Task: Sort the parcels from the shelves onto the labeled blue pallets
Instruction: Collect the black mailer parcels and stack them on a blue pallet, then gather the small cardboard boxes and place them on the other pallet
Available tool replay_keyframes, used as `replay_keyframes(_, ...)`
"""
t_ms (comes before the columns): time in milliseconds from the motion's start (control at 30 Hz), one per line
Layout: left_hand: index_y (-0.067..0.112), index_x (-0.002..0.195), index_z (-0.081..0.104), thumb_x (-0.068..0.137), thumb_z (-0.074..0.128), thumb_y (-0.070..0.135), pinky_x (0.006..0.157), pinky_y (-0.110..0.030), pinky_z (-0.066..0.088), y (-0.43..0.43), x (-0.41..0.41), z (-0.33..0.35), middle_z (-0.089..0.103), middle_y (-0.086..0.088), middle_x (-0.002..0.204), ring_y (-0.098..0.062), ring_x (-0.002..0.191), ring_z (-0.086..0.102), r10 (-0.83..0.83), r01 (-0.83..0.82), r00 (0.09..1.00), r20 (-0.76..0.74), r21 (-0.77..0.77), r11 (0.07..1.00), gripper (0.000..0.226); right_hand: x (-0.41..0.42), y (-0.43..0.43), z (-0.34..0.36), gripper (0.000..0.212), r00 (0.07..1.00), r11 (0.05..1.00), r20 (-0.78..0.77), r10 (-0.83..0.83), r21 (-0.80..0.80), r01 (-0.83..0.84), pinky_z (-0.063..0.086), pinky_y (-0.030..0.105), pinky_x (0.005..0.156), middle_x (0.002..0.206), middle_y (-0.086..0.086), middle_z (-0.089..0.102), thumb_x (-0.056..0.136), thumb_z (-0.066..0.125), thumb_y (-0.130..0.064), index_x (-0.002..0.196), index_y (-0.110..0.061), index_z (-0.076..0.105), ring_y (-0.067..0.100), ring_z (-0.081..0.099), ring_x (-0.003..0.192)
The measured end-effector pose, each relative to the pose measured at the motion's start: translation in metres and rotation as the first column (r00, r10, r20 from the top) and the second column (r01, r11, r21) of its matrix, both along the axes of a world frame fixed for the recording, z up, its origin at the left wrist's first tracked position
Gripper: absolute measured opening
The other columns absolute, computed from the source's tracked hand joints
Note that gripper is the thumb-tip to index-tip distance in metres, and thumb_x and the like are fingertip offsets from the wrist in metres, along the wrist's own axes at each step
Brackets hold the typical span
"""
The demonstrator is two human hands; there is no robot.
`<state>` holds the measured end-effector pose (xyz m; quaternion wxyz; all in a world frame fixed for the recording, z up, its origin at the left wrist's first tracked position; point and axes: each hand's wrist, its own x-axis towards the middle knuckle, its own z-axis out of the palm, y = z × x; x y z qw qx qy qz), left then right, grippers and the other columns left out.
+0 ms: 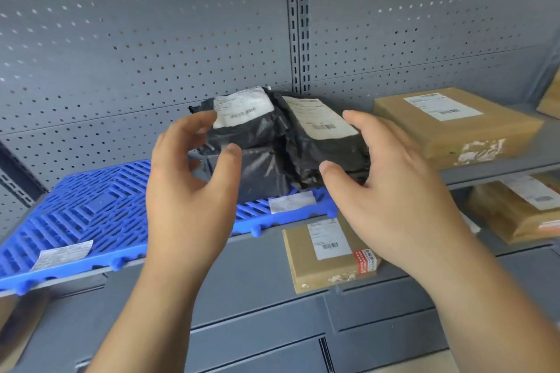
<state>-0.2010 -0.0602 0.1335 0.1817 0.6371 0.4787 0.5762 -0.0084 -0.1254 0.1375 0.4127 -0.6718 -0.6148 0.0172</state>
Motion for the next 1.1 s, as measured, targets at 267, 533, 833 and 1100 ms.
replay_keyframes(267, 0.032, 0.123, 0.060, 0.089, 0.061, 0.028, 0.092, -0.013, 0.043, -0.086, 0.086, -0.024, 0.062, 0.019, 0.124, -0.003, 0.114, 0.059, -0.138, 0.140, 0.987, -0.085, 0.018, 0.990, 0.034, 0.071, -0.088, -0.021, 0.062, 0.998, 0.994, -0.023, -0.062, -0.090, 0.060, 0.025, 0.016, 0.093, 0.153, -0.017, 0.039, 0.096, 0.058, -0.042, 0.152, -0.033, 0.036, 0.008, 0.037, 0.137)
replay_keyframes(533, 0.036, 0.123, 0.058, 0.093, 0.066, 0.020, 0.092, -0.004, 0.037, -0.135, 0.169, -0.039, 0.060, 0.018, 0.125, 0.001, 0.116, 0.056, -0.298, 0.295, 0.945, -0.138, -0.043, 0.955, 0.035, 0.140, -0.160, -0.034, 0.062, 0.984, 0.978, -0.057, -0.166, -0.139, 0.157, 0.030, 0.027, 0.104, 0.153, -0.013, 0.040, 0.095, 0.058, -0.040, 0.153, -0.030, 0.036, 0.013, 0.032, 0.142)
replay_keyframes(833, 0.034, 0.126, 0.060, 0.090, 0.062, 0.030, 0.088, 0.000, 0.035, -0.146, 0.270, -0.047, 0.056, 0.022, 0.125, 0.007, 0.117, 0.052, -0.512, 0.502, 0.838, -0.190, -0.102, 0.859, 0.035, 0.217, -0.198, -0.049, 0.061, 0.922, 0.919, -0.094, -0.375, -0.168, 0.357, 0.029, 0.023, 0.099, 0.150, -0.012, 0.043, 0.095, 0.060, -0.040, 0.151, -0.030, 0.039, 0.012, 0.034, 0.140)
replay_keyframes(1100, 0.036, 0.128, 0.057, 0.091, 0.061, 0.033, 0.091, -0.007, 0.037, -0.116, 0.387, -0.068, 0.052, 0.023, 0.126, 0.004, 0.120, 0.049, -0.721, 0.694, 0.633, -0.283, -0.206, 0.690, 0.038, 0.301, -0.199, -0.053, 0.056, 0.796, 0.794, -0.098, -0.597, -0.211, 0.570, 0.035, 0.028, 0.093, 0.148, -0.013, 0.044, 0.095, 0.059, -0.038, 0.147, -0.033, 0.040, 0.015, 0.036, 0.137)
